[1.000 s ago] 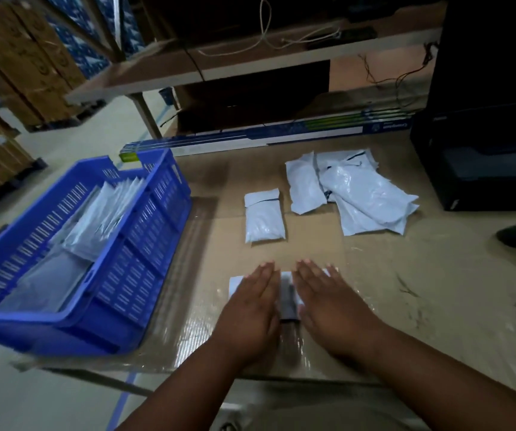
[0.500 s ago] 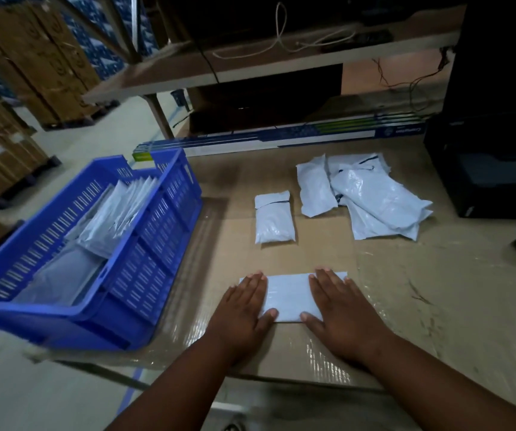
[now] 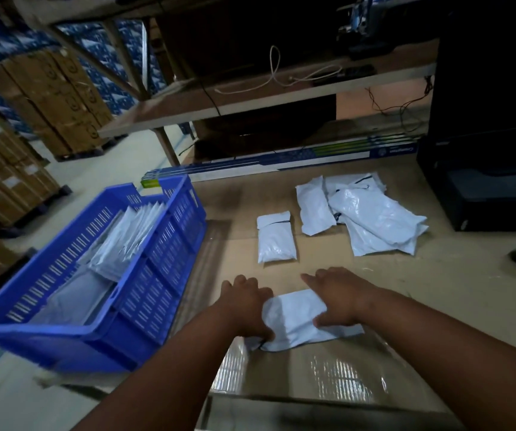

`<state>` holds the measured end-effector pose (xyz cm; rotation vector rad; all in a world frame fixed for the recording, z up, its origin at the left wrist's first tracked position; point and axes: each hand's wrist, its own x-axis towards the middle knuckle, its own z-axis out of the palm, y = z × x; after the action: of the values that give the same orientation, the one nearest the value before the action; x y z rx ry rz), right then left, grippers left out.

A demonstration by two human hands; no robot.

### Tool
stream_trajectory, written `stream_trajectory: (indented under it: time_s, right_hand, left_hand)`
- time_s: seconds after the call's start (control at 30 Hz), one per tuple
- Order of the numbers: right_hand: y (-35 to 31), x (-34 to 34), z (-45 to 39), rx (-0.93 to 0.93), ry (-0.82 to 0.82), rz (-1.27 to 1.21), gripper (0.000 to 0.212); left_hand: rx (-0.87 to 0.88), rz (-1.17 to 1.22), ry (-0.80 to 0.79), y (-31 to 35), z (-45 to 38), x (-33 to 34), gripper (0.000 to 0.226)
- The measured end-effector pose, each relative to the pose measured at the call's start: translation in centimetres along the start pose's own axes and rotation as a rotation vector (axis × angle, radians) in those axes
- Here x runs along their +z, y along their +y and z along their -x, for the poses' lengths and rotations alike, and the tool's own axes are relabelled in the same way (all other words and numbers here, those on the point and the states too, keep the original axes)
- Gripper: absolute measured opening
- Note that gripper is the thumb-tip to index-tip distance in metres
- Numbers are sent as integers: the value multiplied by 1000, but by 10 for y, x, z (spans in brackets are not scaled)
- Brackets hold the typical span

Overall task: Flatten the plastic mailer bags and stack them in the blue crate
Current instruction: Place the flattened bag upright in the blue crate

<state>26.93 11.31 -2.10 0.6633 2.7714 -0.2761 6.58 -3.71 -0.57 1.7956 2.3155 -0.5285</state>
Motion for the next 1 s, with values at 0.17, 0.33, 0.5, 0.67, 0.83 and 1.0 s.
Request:
stream_trajectory:
  time_s: [0.17, 0.33, 0.5, 0.67, 0.83, 1.0]
  right_hand:
    - [3, -22, -15, -58, -82, -56, 59]
    - [-5, -67, -33, -126, -83, -52, 35]
    - [-51, -146, -52, -234, 35, -15, 24]
    - [-110, -240, -85, -350, 102, 54, 29]
    - [-187, -314, -134, -493, 172, 201, 34]
    - [-275, -341, -195, -567, 118, 269, 39]
  left_hand:
    - [-59, 266, -23, -10, 7, -7, 50]
    - [-123, 273, 28, -27, 32, -44, 33]
    - [-263, 192, 101, -66, 71, -103, 38]
    - [-424, 253, 153, -135, 127, -159, 32]
    - [-579, 294, 228, -209, 177, -173, 42]
    - [-671, 337, 178, -279, 201, -151, 40]
